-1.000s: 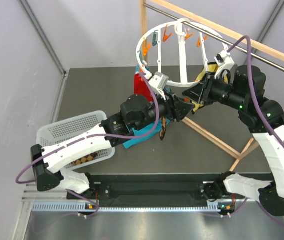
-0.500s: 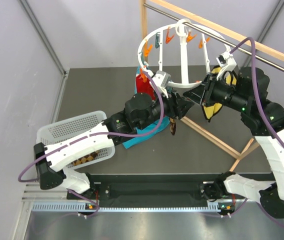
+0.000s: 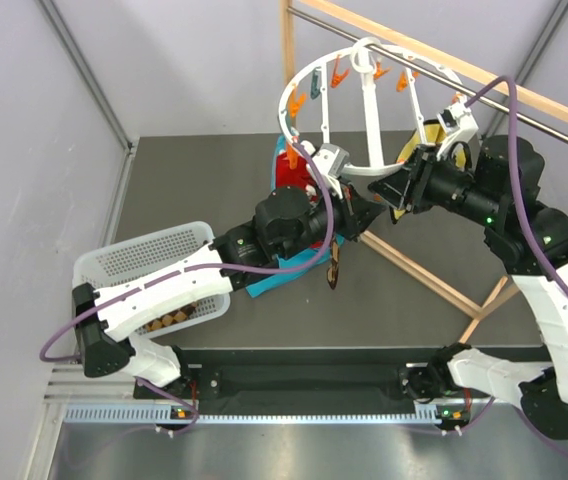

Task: Clip the socks to the hanger
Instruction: Open the clamp at the hanger.

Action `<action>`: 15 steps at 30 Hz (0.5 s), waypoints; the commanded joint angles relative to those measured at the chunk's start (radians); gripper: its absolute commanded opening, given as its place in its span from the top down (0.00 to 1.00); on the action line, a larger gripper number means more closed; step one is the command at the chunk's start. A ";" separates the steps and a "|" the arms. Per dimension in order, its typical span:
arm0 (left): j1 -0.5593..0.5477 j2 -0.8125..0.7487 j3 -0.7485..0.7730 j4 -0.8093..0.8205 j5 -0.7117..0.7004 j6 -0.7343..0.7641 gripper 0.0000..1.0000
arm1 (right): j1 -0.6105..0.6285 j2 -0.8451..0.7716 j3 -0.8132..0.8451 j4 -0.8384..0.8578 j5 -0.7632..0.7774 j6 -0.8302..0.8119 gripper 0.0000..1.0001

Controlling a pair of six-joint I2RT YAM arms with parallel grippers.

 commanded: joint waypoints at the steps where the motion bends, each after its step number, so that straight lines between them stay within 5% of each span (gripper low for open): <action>1: 0.008 -0.010 0.021 0.085 -0.024 -0.012 1.00 | 0.005 -0.028 0.011 0.014 -0.025 0.012 0.61; 7: 0.008 -0.029 0.007 0.091 -0.040 -0.012 1.00 | 0.005 -0.016 0.029 0.016 0.004 0.003 0.47; 15: 0.009 -0.023 0.000 0.077 -0.038 -0.012 1.00 | 0.006 -0.021 0.029 0.039 0.038 -0.037 0.44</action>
